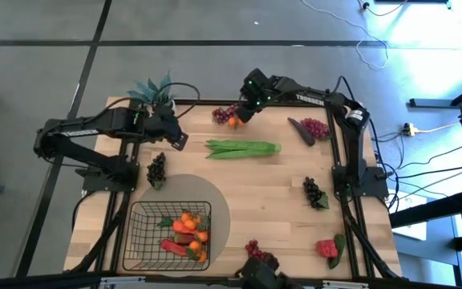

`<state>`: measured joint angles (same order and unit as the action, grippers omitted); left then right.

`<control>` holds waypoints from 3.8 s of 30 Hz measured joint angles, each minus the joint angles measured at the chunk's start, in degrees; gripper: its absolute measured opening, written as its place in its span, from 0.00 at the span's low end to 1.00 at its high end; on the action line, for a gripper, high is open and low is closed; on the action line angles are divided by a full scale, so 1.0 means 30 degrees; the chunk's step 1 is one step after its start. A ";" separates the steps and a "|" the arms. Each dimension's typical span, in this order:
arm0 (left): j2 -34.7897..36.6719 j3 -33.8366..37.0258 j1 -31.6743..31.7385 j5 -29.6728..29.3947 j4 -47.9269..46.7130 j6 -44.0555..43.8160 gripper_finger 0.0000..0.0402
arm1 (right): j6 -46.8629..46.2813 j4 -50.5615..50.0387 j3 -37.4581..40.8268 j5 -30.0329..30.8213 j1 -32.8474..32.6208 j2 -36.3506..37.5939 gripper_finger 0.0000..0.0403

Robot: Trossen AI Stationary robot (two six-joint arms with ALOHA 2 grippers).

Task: Build produce basket
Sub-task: Put the bunch of tangerines into the wire basket

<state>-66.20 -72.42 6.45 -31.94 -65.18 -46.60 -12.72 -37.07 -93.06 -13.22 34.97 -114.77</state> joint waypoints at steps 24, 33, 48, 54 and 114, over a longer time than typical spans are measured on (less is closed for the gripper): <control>-0.0974 0.0000 0.1314 0.1559 0.1820 0.2249 0.45 | -0.0685 0.0095 -0.0015 0.0035 -0.0386 -0.0437 0.22; -0.0974 0.0000 0.1307 0.1611 0.1820 0.2836 0.45 | -0.0109 0.0038 -0.0015 0.0576 -0.0666 -0.1537 0.22; -0.0974 0.0000 0.1305 0.1770 0.1829 0.3240 0.45 | 0.0474 0.0629 -0.0015 0.1560 -0.0717 -0.1718 0.19; -0.0974 0.0000 0.1307 0.1770 0.1834 0.3247 0.45 | 0.0834 0.0625 -0.0015 0.2153 -0.0732 -0.1718 0.02; 0.4012 -0.0007 -0.5763 0.8618 0.1612 0.8885 0.45 | 0.4953 -0.3185 -0.9814 -0.2000 -1.4138 -0.0656 0.00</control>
<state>-54.16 -72.44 -10.84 -6.09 -60.35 -19.95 2.14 -46.63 -122.50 -19.22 -7.44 -116.73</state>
